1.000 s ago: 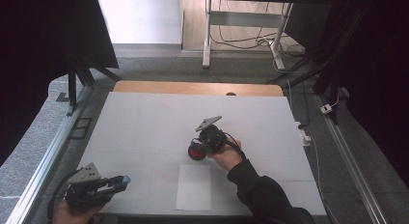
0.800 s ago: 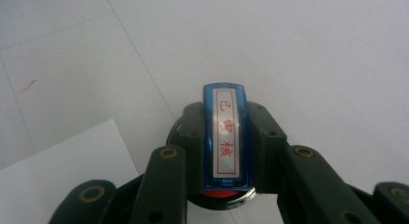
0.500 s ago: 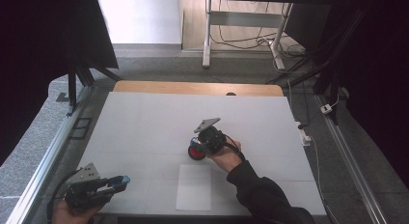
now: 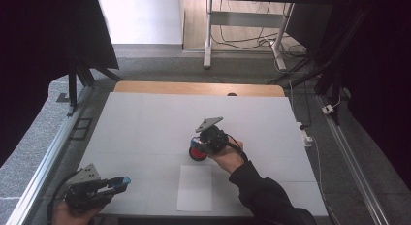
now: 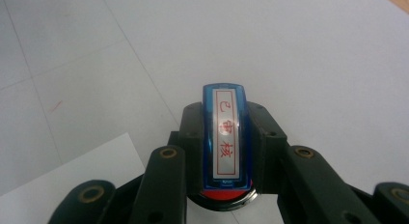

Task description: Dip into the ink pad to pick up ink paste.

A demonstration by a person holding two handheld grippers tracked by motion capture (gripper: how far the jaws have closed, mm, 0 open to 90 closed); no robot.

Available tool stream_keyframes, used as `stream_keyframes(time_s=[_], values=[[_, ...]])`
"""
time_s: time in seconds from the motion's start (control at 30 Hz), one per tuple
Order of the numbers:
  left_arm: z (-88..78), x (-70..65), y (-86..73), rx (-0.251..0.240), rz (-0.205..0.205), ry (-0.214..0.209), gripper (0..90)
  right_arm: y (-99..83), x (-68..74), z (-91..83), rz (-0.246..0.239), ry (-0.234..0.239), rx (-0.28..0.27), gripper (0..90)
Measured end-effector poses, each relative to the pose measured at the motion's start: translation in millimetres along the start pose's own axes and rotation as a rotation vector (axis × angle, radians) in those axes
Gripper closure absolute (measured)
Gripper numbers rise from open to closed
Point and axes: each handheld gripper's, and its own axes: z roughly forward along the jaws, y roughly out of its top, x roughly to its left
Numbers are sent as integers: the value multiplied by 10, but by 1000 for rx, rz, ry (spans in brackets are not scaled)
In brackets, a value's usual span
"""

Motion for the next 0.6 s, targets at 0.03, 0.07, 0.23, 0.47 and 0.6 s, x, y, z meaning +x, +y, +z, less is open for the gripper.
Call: stream_keyframes(time_s=[0.03, 0.07, 0.23, 0.47, 0.6], values=[[-1, 0, 0, 0, 0, 0, 687, -5, 3, 12, -4, 3, 5, 708], [-2, 0, 0, 0, 0, -1, 687, -10, 7, 25, -7, 4, 11, 708], [-1, 0, 0, 0, 1, -1, 687, -27, 27, 81, -23, 0, 28, 708], [0, 0, 0, 0, 1, -1, 687, -41, 38, 125, -35, -2, 43, 708], [0, 1, 0, 1, -1, -2, 686, -42, 47, 145, -39, -4, 55, 709]])
